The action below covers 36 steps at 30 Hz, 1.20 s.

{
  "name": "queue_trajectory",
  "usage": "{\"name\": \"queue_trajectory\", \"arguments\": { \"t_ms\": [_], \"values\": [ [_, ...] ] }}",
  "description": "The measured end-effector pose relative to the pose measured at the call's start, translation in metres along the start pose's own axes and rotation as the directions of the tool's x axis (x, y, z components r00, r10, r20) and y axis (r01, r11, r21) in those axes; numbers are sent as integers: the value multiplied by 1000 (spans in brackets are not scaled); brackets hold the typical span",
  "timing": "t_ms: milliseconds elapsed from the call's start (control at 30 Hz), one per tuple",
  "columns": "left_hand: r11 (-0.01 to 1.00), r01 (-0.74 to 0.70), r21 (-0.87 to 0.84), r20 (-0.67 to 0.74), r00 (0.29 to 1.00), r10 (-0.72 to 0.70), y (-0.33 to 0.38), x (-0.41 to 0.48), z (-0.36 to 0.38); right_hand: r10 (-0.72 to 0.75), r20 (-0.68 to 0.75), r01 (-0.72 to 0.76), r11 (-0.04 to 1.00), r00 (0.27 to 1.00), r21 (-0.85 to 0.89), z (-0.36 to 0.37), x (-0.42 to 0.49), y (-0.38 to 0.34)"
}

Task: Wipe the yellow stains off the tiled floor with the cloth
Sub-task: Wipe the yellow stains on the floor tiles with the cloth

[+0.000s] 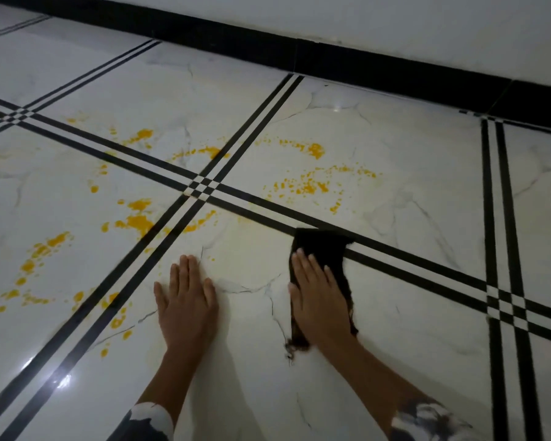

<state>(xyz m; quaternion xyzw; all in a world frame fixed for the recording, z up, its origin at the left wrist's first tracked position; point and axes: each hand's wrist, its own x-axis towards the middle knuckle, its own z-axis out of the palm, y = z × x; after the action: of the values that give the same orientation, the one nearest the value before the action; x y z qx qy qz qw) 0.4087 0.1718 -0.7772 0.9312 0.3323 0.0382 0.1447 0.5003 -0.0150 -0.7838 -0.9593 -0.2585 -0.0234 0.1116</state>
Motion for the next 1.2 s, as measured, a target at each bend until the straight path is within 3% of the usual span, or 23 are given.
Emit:
{"name": "queue_trajectory", "arguments": {
  "t_ms": [100,133,200,267,400,500,567,667,767,900,1100,1200],
  "values": [
    [999,-28,-43,1,1000,28,37,3,-2,-193,98,199,978,976,-55,-8,-10,20],
    [994,-79,-78,2,997,80,54,9,-3,-158,91,165,983,983,-79,-9,4,30],
    [966,-204,-159,22,978,210,94,31,2,61,58,-56,996,996,-76,-15,33,55],
    [950,-276,-144,39,958,284,126,58,12,182,65,-178,982,981,-57,-18,49,70],
    [982,-181,-48,24,983,183,144,90,39,50,36,-47,995,998,-89,-13,75,105],
    [987,-159,-12,-12,987,158,147,86,50,279,-74,-284,957,957,-62,-19,129,165],
    [985,-174,-6,-20,985,174,146,87,50,431,-51,-434,899,901,-55,-27,162,200],
    [983,-183,9,-30,983,183,147,97,54,496,-26,-496,868,868,-14,-27,188,204],
    [981,-193,23,-8,981,193,146,94,52,354,-49,-356,934,934,-34,-13,176,156],
    [983,-182,5,29,983,182,153,94,45,112,135,-106,993,985,-51,-27,174,148],
    [983,-180,23,13,984,179,150,97,49,362,40,-362,932,931,-19,-19,205,170],
    [984,-175,19,18,985,174,147,96,49,219,18,-218,974,975,-69,-17,174,135]
  ]
}}
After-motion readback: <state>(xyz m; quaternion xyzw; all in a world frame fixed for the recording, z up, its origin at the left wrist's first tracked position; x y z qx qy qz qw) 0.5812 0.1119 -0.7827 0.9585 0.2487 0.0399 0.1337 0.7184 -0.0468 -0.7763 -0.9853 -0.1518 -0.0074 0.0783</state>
